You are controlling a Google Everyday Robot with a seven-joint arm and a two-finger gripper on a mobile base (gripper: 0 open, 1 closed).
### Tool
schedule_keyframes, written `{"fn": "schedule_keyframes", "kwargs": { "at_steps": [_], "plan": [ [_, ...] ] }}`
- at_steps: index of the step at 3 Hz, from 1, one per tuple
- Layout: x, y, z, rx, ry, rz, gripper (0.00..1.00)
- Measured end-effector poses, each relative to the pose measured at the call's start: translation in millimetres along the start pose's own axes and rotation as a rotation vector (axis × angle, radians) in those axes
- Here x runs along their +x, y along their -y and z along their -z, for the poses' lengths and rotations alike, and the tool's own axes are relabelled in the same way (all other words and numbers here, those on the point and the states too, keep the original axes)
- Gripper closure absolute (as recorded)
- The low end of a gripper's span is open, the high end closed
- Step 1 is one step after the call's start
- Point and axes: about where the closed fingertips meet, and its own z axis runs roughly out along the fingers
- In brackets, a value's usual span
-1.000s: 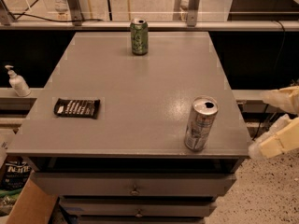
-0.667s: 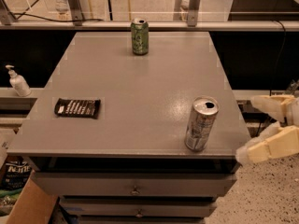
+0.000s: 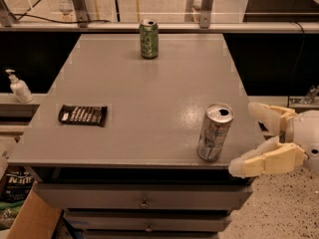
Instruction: Knock redbull can over
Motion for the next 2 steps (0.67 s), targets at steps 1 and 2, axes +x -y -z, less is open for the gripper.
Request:
{"fn": "schedule_keyframes", "kwargs": {
  "at_steps": [1,2],
  "plan": [
    [-2.5,-3.7,-4.1,-0.006,0.038,-0.001,0.00],
    [-0.3,-2.3,-5.4,0.000,0.035,0.008,0.00]
  ]
}}
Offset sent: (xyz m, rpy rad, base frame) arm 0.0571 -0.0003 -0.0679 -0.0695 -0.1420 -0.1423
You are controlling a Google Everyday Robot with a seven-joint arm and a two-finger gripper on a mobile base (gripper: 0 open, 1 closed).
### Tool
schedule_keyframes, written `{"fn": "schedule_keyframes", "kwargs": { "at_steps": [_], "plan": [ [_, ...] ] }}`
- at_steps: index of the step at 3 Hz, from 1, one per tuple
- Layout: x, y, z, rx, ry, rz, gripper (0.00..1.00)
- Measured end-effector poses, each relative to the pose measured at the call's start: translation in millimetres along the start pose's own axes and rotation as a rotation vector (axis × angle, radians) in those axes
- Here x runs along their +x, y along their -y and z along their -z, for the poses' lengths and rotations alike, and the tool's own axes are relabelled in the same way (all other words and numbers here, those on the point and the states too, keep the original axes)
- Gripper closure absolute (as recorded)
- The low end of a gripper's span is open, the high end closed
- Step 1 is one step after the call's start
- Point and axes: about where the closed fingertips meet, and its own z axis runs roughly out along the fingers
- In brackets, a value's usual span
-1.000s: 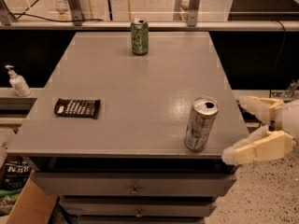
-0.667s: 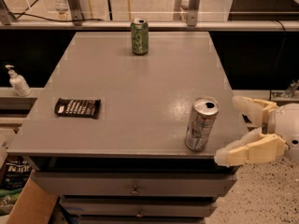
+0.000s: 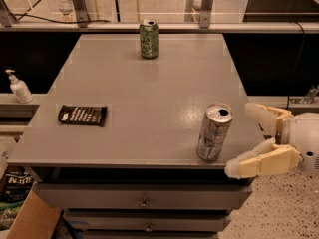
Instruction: Knock redbull can over
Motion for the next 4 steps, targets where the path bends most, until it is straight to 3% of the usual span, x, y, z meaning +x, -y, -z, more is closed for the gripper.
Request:
{"fn": "schedule_keyframes", "kwargs": {
  "at_steps": [1,2,4],
  "plan": [
    [17.6,14.5,-13.6,0.044,-0.011,0.057,0.00],
    [28.2,39.9,-27.9,0.105,-0.002,0.077,0.00],
    [15.9,82.3,-46.6,0.196,0.040,0.075,0.00]
  ]
}}
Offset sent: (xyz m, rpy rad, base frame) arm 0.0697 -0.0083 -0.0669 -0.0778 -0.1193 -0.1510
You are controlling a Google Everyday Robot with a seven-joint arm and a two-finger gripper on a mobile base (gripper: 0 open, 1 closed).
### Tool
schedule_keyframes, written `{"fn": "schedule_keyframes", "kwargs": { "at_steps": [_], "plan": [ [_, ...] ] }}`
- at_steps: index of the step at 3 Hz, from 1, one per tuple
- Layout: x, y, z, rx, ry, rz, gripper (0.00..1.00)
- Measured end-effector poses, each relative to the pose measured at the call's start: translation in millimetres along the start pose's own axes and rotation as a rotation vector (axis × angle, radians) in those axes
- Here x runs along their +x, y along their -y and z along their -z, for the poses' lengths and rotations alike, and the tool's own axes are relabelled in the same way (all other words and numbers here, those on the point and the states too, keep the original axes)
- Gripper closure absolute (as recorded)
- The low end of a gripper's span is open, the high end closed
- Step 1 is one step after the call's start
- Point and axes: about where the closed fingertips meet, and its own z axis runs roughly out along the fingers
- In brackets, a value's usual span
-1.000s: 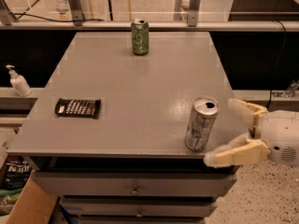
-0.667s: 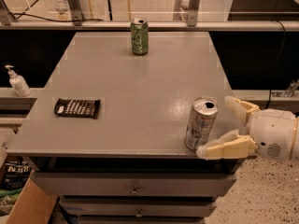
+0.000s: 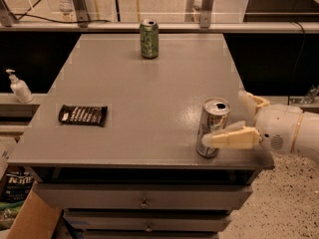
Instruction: Knock redbull can over
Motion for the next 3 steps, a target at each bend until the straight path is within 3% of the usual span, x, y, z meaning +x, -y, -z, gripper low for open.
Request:
{"fn": "schedule_keyframes", "kwargs": {
  "at_steps": [2,3],
  "plan": [
    [-26.5,40.9,-17.1,0.051,0.100,-0.126,0.00],
    [-33.8,48.5,-21.4,0.053,0.132,-0.165,0.00]
  ]
}}
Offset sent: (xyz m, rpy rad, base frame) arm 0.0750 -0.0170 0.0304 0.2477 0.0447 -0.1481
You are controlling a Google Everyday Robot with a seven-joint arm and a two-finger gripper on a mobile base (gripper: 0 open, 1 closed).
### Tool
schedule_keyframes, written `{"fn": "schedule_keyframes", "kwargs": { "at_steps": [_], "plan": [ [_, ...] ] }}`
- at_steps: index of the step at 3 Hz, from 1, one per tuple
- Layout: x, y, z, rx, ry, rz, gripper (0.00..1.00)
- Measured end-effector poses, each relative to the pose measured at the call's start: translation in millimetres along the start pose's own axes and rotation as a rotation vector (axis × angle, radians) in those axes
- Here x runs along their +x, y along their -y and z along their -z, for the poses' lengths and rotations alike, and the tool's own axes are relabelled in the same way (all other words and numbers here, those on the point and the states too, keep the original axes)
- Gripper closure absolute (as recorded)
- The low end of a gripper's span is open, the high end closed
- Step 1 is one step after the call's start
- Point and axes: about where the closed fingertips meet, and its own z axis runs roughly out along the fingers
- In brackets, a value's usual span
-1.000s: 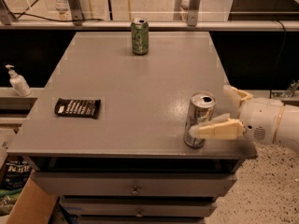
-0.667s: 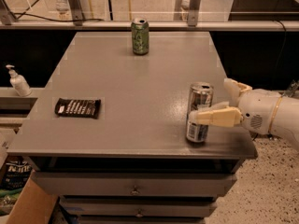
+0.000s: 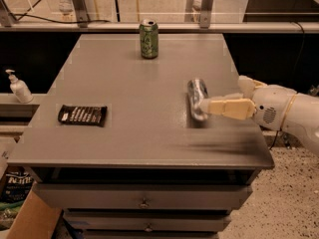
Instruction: Knock redbull can over
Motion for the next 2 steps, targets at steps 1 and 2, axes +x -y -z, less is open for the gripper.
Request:
{"fn": "schedule_keyframes", "kwargs": {
  "at_steps": [1,2],
  "plan": [
    [1.9,1.6,1.8,-0.002,0.012,-0.027,0.00],
    [6.3,3.2,10.0,-0.005,0.018,-0.038,0.00]
  ]
}}
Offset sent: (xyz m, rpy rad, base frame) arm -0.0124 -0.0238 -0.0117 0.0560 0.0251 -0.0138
